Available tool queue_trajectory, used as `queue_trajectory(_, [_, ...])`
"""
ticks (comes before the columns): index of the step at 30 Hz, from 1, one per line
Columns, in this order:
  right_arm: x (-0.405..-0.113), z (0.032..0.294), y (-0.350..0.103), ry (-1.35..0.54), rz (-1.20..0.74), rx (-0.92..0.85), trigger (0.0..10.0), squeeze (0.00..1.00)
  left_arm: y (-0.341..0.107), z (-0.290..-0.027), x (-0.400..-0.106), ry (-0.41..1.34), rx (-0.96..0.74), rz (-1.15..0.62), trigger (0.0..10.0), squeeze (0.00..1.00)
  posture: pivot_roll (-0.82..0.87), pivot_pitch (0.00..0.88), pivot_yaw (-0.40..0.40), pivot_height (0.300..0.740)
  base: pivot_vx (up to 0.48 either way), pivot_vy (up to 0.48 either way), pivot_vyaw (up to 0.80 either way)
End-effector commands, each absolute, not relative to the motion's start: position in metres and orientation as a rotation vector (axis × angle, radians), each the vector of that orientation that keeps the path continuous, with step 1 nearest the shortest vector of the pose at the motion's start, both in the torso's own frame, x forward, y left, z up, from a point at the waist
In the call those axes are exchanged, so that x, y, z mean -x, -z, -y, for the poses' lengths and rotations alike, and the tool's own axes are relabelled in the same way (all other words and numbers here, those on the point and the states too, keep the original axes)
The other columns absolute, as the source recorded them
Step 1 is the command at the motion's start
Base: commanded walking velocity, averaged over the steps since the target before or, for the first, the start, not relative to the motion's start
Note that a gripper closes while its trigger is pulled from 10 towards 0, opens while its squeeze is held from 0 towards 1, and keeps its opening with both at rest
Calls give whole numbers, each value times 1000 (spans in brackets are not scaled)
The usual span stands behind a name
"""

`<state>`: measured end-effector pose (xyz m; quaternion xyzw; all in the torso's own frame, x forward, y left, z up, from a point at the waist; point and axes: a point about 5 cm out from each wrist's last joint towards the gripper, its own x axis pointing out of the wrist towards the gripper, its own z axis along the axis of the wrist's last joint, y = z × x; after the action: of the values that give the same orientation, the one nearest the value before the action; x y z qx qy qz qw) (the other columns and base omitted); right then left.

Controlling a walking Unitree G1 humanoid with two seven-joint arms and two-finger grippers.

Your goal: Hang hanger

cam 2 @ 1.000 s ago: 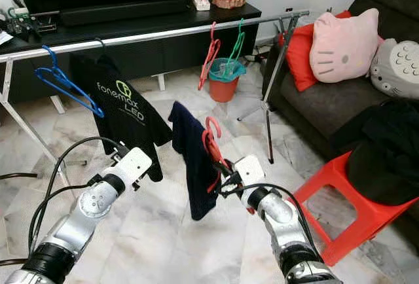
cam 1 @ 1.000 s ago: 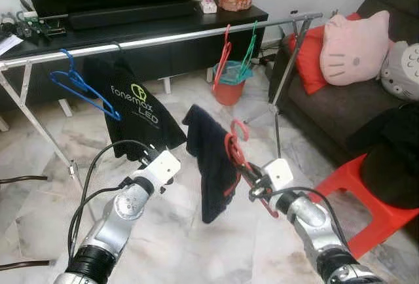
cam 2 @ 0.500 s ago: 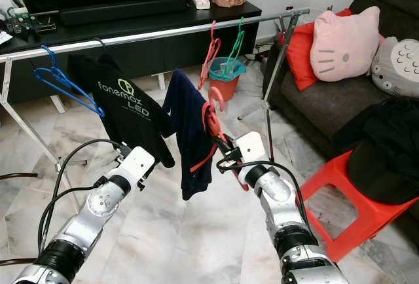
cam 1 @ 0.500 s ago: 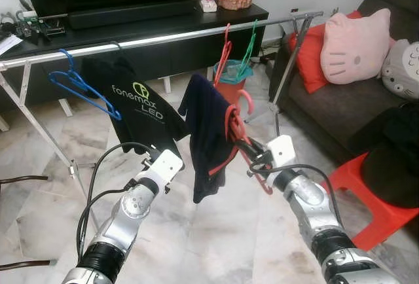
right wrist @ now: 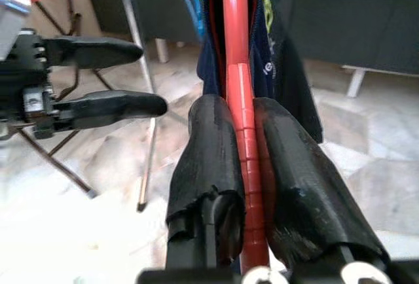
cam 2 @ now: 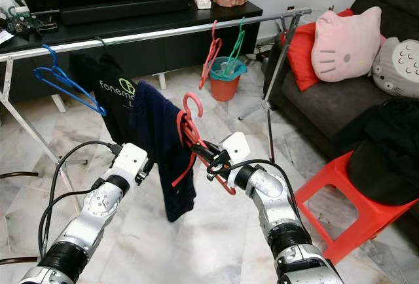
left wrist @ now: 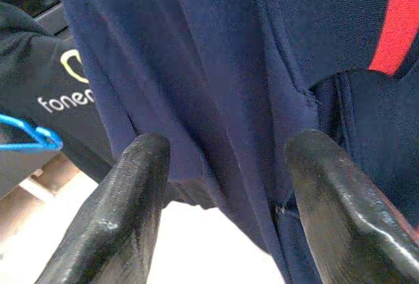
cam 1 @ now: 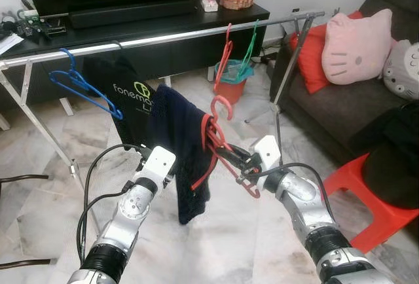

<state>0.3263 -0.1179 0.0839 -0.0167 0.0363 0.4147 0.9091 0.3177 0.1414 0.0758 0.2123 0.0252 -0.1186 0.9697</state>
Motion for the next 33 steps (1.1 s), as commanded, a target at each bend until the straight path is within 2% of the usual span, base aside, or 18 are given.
queue_trajectory(1, [-332,115,-99,-863,-6,30,0,0,-74,-142,-315,230,-419,-50,10000,843,13,0,-62,740,0,0,0])
queue_trajectory(2, [-331,114,-99,-883,-10,26,0,0,-71,-143,-313,252,-428,-60,10000,0,13,0,-62,740,0,0,0])
queue_trajectory(9, [-330,110,-101,-922,-12,9,0,0,-54,-143,-300,378,-506,-122,10000,0,21,0,-63,740,0,0,0])
queue_trajectory(12, [-329,107,-102,-956,-15,18,0,0,-37,-143,-293,460,-632,-202,10000,0,21,0,-64,740,0,0,0])
queue_trajectory(16, [-327,104,-103,-975,-13,4,0,0,-35,-146,-295,424,-614,-216,10000,0,16,0,-59,740,0,0,0])
queue_trajectory(22, [-321,103,-106,-1050,-7,-26,0,0,-41,-133,-302,447,-577,-193,10000,0,9,0,-57,740,0,0,0])
queue_trajectory(26, [-318,102,-106,-1081,-7,-33,0,0,-42,-134,-305,412,-569,-198,10000,0,5,0,-57,740,0,0,0])
queue_trajectory(29, [-317,102,-108,-1083,-6,-37,0,0,-46,-139,-311,325,-515,-197,10000,0,4,0,-57,740,0,0,0])
queue_trajectory(33, [-317,102,-109,-1083,-4,-39,0,0,-50,-144,-315,257,-525,-188,10000,0,5,0,-57,740,0,0,0])
